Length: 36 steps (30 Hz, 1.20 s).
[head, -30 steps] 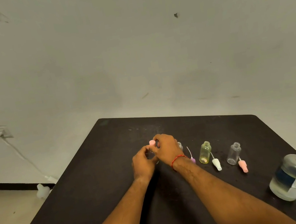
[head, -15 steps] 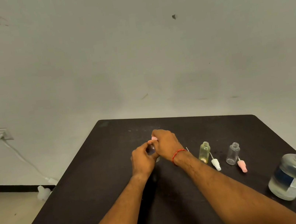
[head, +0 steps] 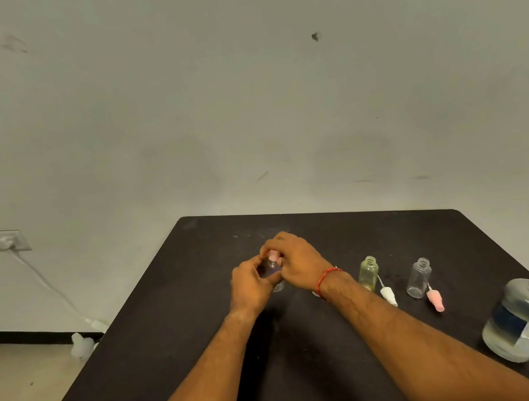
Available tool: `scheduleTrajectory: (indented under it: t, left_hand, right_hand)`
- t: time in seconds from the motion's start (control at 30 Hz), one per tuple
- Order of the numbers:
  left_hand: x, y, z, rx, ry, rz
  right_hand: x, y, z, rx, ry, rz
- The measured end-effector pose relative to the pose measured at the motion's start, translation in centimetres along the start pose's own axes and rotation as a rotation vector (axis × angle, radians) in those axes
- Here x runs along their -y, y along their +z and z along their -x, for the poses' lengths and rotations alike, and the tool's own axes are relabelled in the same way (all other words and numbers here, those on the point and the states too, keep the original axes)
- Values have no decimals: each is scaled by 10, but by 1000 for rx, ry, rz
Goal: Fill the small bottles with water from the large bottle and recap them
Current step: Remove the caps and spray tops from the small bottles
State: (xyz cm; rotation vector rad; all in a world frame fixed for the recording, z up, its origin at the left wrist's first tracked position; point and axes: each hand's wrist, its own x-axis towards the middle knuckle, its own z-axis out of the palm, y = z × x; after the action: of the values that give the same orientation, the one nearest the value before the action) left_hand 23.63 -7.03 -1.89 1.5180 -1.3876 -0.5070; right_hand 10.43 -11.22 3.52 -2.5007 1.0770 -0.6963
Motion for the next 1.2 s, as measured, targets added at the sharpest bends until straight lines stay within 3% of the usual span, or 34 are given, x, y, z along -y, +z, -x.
scheduleTrajectory:
  t: [0.2,0.5,0.7,0.93,1.2]
  left_hand:
    - [-7,-1,1,-44,25,-18]
    - [-5,-2,4,-45,19,-32]
    - [-8,0,7,-51,12,-42]
    - [-6,-1,9,-51,16,-13]
    - [-5,1,8,-39,-6,-40]
  right_hand:
    - [5,-6,-3,-138,130,-14]
    - [10,-10,1,-95,117,-248]
    - [14,-13,-4,-113,207,-72]
    - [16,-19,-1,11,145,-152]
    - [23,-20,-2,9,212,45]
